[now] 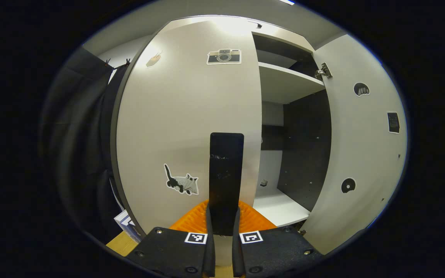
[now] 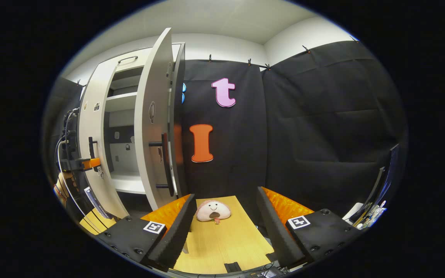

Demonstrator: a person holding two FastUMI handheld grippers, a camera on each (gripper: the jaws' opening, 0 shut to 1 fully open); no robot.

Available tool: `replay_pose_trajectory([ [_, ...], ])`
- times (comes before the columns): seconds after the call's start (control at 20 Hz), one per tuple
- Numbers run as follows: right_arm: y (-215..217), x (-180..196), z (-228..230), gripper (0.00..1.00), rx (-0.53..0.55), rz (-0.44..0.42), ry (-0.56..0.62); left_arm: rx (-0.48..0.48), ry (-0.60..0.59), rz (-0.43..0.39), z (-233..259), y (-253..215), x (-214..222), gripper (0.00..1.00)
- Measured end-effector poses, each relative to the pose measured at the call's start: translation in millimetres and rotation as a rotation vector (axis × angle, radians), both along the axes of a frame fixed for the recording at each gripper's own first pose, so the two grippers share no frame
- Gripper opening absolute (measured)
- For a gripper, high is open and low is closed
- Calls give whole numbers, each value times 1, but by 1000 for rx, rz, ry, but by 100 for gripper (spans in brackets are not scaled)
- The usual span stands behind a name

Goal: Open the right door of the double-door shoe cabinet with the right hand, and open the left door with the left hand.

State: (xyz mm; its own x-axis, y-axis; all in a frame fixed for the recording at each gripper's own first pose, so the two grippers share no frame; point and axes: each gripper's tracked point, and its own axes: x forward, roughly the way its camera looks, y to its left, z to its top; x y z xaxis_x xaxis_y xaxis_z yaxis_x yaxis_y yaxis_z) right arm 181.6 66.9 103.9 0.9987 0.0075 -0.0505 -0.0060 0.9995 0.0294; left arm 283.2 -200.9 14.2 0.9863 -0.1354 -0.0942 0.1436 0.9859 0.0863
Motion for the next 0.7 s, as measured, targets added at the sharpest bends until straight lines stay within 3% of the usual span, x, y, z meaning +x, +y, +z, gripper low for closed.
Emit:
replay_pose_trajectory([
  [0.45, 31, -1, 5, 100, 9, 48, -20, -27, 12, -63, -1, 10, -21, 16],
  [0.5, 33, -1, 6, 92, 8, 46, -26, -28, 12, -74, -2, 11, -23, 16],
  [0.7, 43, -3, 8, 92, 9, 38, -42, -44, 10, -117, -2, 17, -33, 15],
])
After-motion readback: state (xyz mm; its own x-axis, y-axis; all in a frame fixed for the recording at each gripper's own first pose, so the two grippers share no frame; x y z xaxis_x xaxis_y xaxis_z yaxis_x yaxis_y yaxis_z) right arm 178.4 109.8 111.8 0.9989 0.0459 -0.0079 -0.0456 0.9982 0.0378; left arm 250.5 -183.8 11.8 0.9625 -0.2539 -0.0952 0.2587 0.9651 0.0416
